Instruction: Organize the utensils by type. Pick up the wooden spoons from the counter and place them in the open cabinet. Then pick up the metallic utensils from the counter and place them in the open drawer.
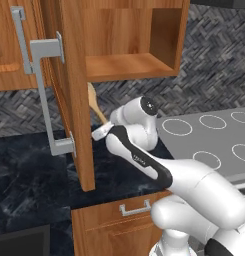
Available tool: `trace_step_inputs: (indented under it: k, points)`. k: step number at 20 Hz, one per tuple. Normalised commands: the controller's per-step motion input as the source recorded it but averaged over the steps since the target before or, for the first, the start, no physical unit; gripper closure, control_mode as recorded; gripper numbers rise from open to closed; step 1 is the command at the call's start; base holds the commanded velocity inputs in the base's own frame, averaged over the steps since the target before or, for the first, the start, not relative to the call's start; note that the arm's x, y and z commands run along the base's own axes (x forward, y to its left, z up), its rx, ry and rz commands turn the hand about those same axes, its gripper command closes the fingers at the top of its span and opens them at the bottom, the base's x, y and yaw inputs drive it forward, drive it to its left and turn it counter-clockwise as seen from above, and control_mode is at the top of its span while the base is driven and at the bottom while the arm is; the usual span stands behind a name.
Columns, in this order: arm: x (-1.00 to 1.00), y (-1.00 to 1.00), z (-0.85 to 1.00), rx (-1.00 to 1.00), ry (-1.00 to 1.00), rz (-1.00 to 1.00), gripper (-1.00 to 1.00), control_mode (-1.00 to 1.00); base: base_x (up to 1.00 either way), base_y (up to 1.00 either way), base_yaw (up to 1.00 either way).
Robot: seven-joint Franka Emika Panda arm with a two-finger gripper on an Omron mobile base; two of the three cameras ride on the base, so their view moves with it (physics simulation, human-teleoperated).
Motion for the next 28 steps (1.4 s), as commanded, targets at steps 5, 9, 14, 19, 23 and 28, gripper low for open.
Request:
trace_step_inputs:
  k: [5, 9, 14, 19, 23, 28]
  points:
    - [-0.01, -0.09, 0.6, -0.22, -0.07, 0.14, 1.0, -1.0, 0.0, 0.0, 0.0]
    - [-0.11, -0.1, 0.5, -0.27, -0.01, 0.07, 1.0, -1.0, 0.0, 0.0, 0.0]
    - [-0.19, -0.19, 0.5, -0.3, 0.0, 0.06, 1.0, -1.0, 0.0, 0.0, 0.0]
    - [-0.14, -0.35, 0.48, -0.28, -0.08, 0.07, 1.0, -1.0, 0.0, 0.0, 0.0]
    - [-0.05, -0.41, 0.47, -0.15, -0.34, 0.03, 1.0, -1.0, 0.0, 0.0, 0.0]
    - [-0.03, -0.24, 0.4, -0.03, -0.43, 0.06, 1.0, -1.0, 0.0, 0.0, 0.0]
